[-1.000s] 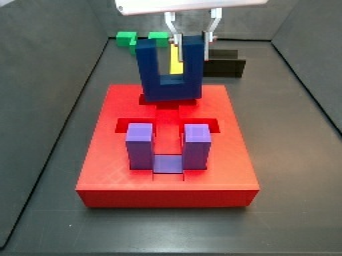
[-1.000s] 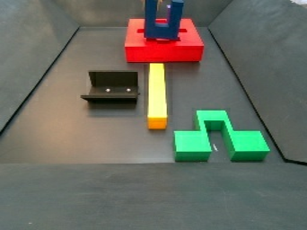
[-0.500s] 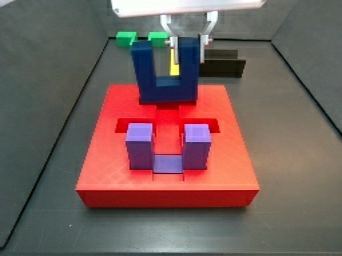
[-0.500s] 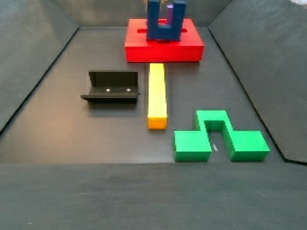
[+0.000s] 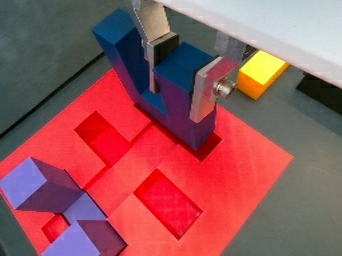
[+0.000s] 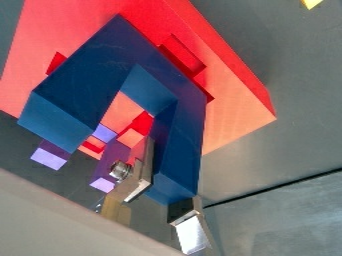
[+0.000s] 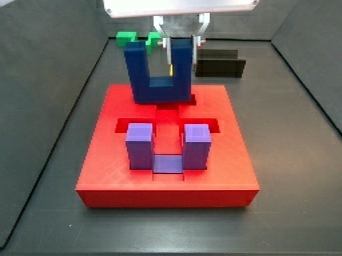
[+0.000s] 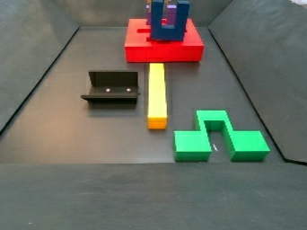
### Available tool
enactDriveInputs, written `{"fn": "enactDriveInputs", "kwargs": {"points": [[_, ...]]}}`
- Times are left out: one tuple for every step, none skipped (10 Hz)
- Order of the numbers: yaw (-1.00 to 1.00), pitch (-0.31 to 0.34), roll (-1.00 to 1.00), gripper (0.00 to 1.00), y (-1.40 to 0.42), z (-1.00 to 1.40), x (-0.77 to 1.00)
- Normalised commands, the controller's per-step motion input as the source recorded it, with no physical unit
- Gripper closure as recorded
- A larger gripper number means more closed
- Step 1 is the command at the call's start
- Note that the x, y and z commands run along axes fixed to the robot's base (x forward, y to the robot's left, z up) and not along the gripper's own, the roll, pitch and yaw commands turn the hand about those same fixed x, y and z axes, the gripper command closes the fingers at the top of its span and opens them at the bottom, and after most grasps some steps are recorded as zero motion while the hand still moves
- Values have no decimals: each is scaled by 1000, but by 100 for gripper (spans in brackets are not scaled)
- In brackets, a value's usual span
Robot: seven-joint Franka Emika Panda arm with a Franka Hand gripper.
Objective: Pick up the blue object. Move up. Place the blue object on the fixture. Regrasp the blue object. Move to above the board. Insert the blue object.
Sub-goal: Insert the blue object.
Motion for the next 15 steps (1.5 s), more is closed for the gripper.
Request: {"fn": "enactDriveInputs", "kwargs": {"points": [[77, 10, -14, 100, -120, -54, 214], [0, 61, 0, 100, -137, -77, 320], [0, 73, -4, 100, -83, -103, 383], [0, 51, 0, 100, 0, -131, 211], [-29, 4, 0, 100, 37, -111, 0], [-60, 0, -23, 100, 160, -51, -214], [-46, 0, -30, 100, 114, -34, -209], [-31, 0, -4, 100, 29, -37, -86], [-57, 13, 0, 100, 29, -9, -29], [-43, 10, 0, 100, 0, -51, 0], [0, 16, 0, 100, 0, -103, 0], [-20, 46, 0, 100, 34, -140, 31], [-57, 76, 93, 100, 163, -211, 17], [-31, 81, 110, 100, 46, -220, 54], [-14, 91, 103, 100, 0, -194, 103]]}}
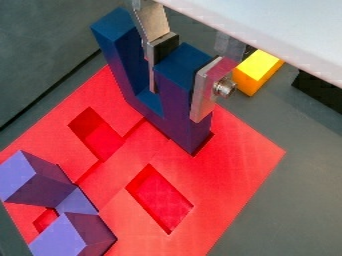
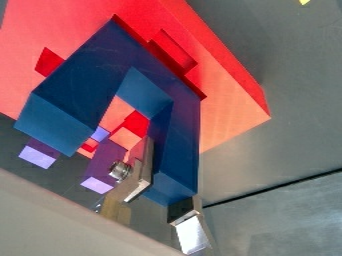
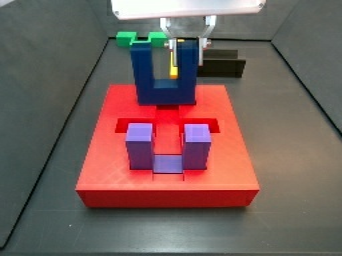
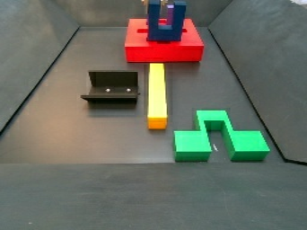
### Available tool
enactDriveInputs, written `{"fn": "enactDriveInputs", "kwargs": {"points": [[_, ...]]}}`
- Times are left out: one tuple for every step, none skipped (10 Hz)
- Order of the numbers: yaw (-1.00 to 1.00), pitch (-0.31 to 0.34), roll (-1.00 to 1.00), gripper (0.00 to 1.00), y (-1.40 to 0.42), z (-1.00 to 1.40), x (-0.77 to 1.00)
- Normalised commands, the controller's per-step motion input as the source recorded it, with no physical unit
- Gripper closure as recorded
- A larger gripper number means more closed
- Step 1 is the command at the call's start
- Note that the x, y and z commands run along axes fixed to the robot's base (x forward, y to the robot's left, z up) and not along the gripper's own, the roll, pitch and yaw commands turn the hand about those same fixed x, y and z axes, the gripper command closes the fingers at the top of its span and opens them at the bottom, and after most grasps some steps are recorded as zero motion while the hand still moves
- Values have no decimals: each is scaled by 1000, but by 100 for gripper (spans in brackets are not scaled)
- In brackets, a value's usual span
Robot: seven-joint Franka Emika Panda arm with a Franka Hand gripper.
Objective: Pick up the blue object. Move up. Place the blue object on the fixture. Regrasp the blue object. Move to above the board. Insert the blue object.
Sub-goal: Insert the blue object.
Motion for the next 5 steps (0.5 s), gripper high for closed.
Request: {"fn": "enactDriveInputs", "kwargs": {"points": [[0, 131, 124, 100, 0, -114, 209], [0, 190, 86, 100, 0, 0, 311], [0, 196, 0, 100, 0, 126, 237], [0, 144, 16, 100, 0, 9, 83], [0, 104, 70, 100, 0, 0, 69]]}}
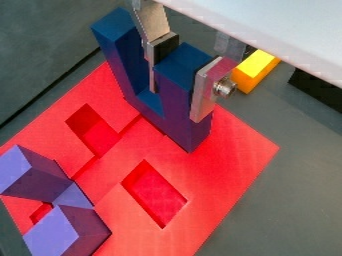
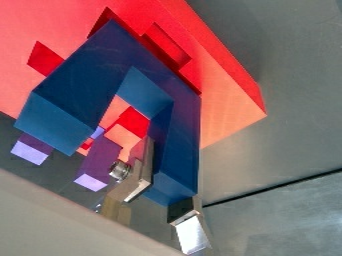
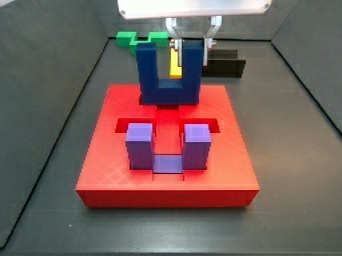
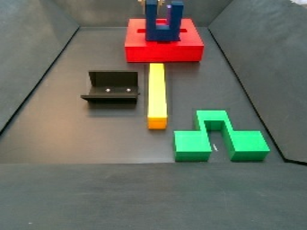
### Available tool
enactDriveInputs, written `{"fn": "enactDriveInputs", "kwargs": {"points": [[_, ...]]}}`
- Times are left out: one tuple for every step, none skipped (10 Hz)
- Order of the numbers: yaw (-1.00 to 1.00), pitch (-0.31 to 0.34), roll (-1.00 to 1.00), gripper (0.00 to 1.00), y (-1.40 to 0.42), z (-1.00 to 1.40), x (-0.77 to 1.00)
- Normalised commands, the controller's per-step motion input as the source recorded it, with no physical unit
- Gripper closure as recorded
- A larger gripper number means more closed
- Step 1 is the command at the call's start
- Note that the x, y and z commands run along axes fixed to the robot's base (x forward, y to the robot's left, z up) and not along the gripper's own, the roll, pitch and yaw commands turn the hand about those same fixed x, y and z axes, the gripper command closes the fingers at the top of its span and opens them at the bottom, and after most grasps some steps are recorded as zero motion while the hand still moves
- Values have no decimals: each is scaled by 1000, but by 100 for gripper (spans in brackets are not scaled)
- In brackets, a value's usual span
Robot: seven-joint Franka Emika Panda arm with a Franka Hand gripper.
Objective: Pick up the blue object. Move up. Place the blue object on the fixture. Regrasp the blue object. Move to above the board. Insert the blue object.
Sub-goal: Insert the blue object.
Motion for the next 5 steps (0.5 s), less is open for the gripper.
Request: {"fn": "enactDriveInputs", "kwargs": {"points": [[0, 76, 71, 100, 0, -51, 0], [-31, 49, 14, 100, 34, -9, -80], [-117, 30, 0, 100, 91, 0, -277], [-137, 36, 13, 100, 106, 0, -323], [-129, 39, 13, 100, 114, 0, -303]]}}
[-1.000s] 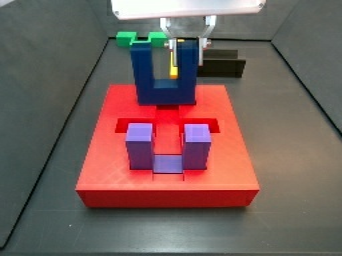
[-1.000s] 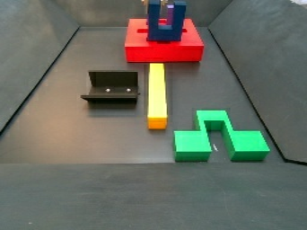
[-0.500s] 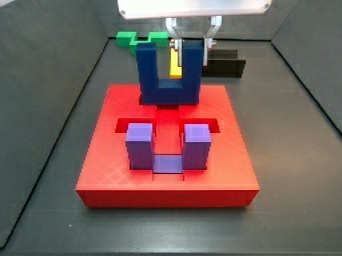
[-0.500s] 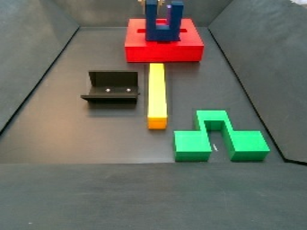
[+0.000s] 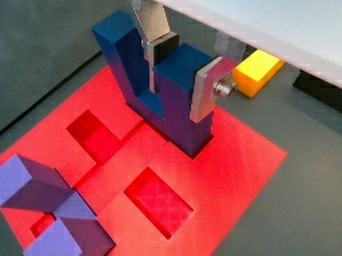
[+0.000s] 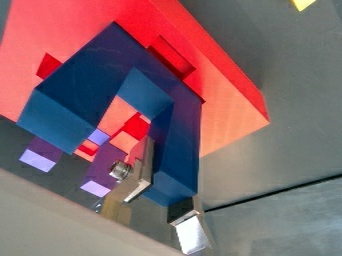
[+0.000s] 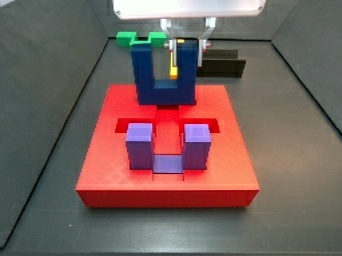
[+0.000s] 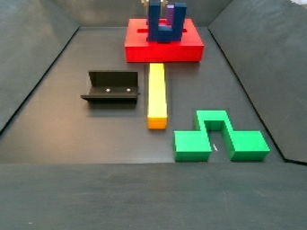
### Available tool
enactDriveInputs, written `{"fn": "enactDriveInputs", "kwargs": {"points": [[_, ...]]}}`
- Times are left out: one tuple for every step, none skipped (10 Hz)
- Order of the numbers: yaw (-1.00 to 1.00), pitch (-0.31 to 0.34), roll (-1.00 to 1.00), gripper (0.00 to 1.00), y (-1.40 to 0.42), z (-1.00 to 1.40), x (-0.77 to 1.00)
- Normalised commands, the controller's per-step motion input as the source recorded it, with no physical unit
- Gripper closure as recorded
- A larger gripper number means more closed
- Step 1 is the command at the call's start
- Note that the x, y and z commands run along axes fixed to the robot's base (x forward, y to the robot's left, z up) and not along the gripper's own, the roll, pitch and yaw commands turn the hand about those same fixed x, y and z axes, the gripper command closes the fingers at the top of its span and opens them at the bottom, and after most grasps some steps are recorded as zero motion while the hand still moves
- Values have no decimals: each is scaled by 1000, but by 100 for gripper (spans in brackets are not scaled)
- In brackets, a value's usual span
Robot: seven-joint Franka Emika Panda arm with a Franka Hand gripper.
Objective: Pick up the blue object. Move up. Place the blue object on the fixture. Regrasp the blue object. Move to above the board. Insert the blue object.
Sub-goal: Insert the blue object.
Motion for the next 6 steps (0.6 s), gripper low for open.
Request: {"fn": "enactDriveInputs", "kwargs": {"points": [[-51, 0, 0, 100, 0, 0, -40], [0, 13, 90, 100, -69, -69, 0], [0, 60, 164, 100, -114, -203, 123], [0, 64, 190, 100, -117, -226, 117], [0, 67, 217, 100, -126, -237, 117], [71, 67, 279, 100, -80, -286, 109]]}}
